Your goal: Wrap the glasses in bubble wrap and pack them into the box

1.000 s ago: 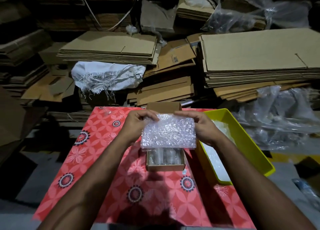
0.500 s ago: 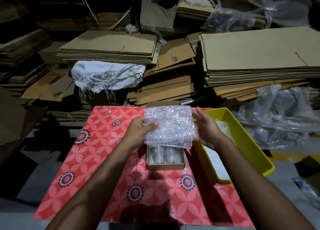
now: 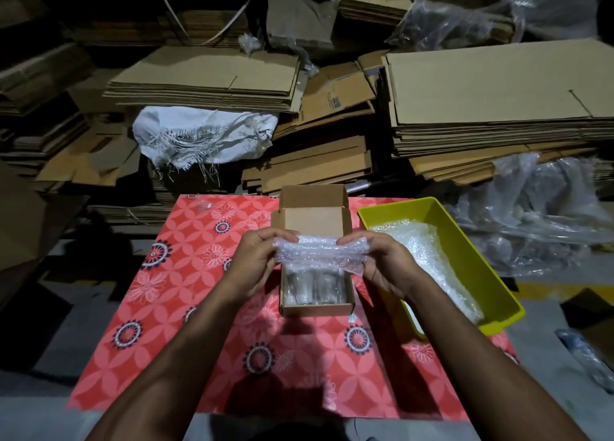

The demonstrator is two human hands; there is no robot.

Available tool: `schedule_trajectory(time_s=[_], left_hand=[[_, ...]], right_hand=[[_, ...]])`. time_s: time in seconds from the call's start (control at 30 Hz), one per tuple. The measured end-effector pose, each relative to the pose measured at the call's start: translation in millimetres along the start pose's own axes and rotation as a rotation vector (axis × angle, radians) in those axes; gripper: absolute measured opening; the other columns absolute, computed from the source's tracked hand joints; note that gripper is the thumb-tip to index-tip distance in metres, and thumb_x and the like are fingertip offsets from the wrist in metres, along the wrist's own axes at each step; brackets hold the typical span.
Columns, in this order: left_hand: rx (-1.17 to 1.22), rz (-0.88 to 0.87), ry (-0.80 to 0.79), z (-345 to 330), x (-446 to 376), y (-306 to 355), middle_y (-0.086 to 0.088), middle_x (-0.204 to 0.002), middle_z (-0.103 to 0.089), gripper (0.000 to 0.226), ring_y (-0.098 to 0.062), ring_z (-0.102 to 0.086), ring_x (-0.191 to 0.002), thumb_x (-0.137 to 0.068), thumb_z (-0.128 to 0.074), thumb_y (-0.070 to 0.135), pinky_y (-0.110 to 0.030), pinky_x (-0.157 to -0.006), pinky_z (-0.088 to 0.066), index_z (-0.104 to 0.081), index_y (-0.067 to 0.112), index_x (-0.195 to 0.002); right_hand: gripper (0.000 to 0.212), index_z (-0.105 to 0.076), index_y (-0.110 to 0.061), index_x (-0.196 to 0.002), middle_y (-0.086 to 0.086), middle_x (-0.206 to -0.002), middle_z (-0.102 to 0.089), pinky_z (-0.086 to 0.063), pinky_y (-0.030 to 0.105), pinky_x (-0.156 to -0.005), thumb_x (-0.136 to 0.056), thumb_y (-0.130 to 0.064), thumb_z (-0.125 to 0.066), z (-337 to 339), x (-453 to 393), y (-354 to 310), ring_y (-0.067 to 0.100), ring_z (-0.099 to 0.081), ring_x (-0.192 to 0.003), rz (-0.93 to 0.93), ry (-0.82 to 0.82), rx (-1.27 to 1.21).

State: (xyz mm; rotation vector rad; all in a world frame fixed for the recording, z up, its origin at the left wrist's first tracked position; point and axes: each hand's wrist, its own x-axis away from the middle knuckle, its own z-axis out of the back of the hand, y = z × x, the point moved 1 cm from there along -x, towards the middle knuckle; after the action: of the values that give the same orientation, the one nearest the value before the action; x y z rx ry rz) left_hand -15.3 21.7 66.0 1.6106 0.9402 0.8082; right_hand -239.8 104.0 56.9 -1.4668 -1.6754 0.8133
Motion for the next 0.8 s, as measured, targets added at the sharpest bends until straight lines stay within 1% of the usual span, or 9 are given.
schedule_trajectory(time_s=[0.07, 0.13, 0.23, 0.33, 0.4, 0.53, 0.63, 0.73, 0.8], left_hand=[[0.108, 0.010, -0.012, 2.7, 0.7, -5.2, -0.015, -0.096, -0.071, 0.047, -0.025, -0.066, -0.098, -0.102, -0.030, 0.002, -0.034, -0.088, -0.054, -0.071, -0.004, -0.079], [0.072, 0.006, -0.008, 5.5, 1.0, -9.1, -0.014, -0.101, -0.073, 0.044, -0.025, -0.066, -0.105, -0.105, -0.038, 0.015, -0.039, -0.094, -0.051, -0.072, -0.001, -0.083], [-0.262, -0.045, 0.032, 9.9, 2.8, -12.9, 0.004, -0.102, -0.075, 0.003, -0.012, -0.069, -0.101, -0.088, -0.072, 0.014, -0.035, -0.092, -0.051, -0.075, 0.013, -0.090], [-0.278, 0.007, -0.008, 14.4, 3.5, -16.9, 0.007, -0.125, -0.069, 0.039, -0.018, -0.066, -0.115, -0.076, -0.084, 0.019, -0.037, -0.098, -0.052, -0.072, 0.024, -0.113], [-0.209, 0.054, -0.030, 12.7, 4.7, -14.9, -0.004, -0.130, -0.067, 0.050, -0.021, -0.069, -0.113, -0.076, -0.083, 0.013, -0.036, -0.095, -0.056, -0.068, 0.015, -0.123], [-0.313, 0.010, -0.031, 9.1, 6.7, -14.7, -0.010, -0.109, -0.075, 0.025, -0.020, -0.072, -0.100, -0.090, -0.072, 0.009, -0.035, -0.090, -0.058, -0.069, 0.006, -0.115], [-0.291, 0.019, -0.056, 7.5, 6.6, -16.5, -0.025, -0.098, -0.068, 0.018, -0.028, -0.070, -0.087, -0.096, -0.064, 0.008, -0.036, -0.080, -0.061, -0.065, 0.002, -0.112], [-0.252, 0.034, -0.059, 5.4, 8.1, -17.2, -0.018, -0.088, -0.064, 0.017, -0.029, -0.073, -0.074, -0.096, -0.062, 0.005, -0.030, -0.069, -0.062, -0.064, 0.001, -0.113], [-0.170, 0.048, -0.041, 3.6, 8.6, -18.7, -0.012, -0.086, -0.067, 0.016, -0.027, -0.073, -0.070, -0.095, -0.062, 0.000, -0.027, -0.068, -0.061, -0.067, 0.004, -0.110]], right_hand=[[0.045, -0.075, 0.008, -0.091, 0.024, -0.104, -0.071, -0.062, 0.038, -0.073, -0.091, -0.012, -0.034, 2.1, 0.1, 3.0, 0.030, -0.070, -0.089, -0.014, -0.006, -0.068], [0.049, -0.070, 0.011, -0.097, 0.019, -0.113, -0.069, -0.062, 0.039, -0.074, -0.103, -0.026, -0.038, 0.6, 1.4, 3.5, 0.027, -0.070, -0.090, -0.011, 0.033, -0.004], [0.014, -0.068, 0.004, -0.098, 0.011, -0.105, -0.068, -0.055, 0.019, -0.062, -0.093, -0.009, -0.064, -4.3, 6.5, 0.4, 0.005, -0.068, -0.073, 0.070, 0.130, 0.387], [0.029, -0.067, -0.002, -0.109, -0.006, -0.081, -0.059, -0.044, 0.011, -0.052, -0.083, 0.007, -0.074, 2.6, 6.7, 0.2, -0.004, -0.048, -0.051, 0.141, 0.185, 0.587], [0.049, -0.062, -0.013, -0.123, -0.003, -0.081, -0.043, -0.044, 0.012, -0.053, -0.081, 0.007, -0.076, 7.2, 6.1, 0.6, -0.003, -0.042, -0.050, 0.135, 0.228, 0.579], [0.039, -0.070, -0.013, -0.119, 0.002, -0.071, -0.055, -0.046, 0.021, -0.063, -0.084, 0.002, -0.075, 12.8, 3.3, 6.4, 0.009, -0.053, -0.062, 0.114, 0.214, 0.525], [0.026, -0.073, -0.007, -0.112, 0.003, -0.066, -0.057, -0.051, 0.020, -0.056, -0.089, 0.005, -0.067, 11.3, 3.7, 9.5, 0.011, -0.049, -0.055, 0.081, 0.240, 0.454], [0.027, -0.075, -0.005, -0.107, 0.000, -0.068, -0.060, -0.062, 0.032, -0.070, -0.090, 0.012, -0.062, 13.0, 4.1, 12.0, 0.012, -0.063, -0.063, 0.070, 0.262, 0.346], [0.029, -0.076, -0.005, -0.101, 0.013, -0.079, -0.066, -0.063, 0.033, -0.073, -0.088, 0.016, -0.060, 16.2, 4.1, 13.9, 0.022, -0.071, -0.069, 0.067, 0.313, 0.288]])
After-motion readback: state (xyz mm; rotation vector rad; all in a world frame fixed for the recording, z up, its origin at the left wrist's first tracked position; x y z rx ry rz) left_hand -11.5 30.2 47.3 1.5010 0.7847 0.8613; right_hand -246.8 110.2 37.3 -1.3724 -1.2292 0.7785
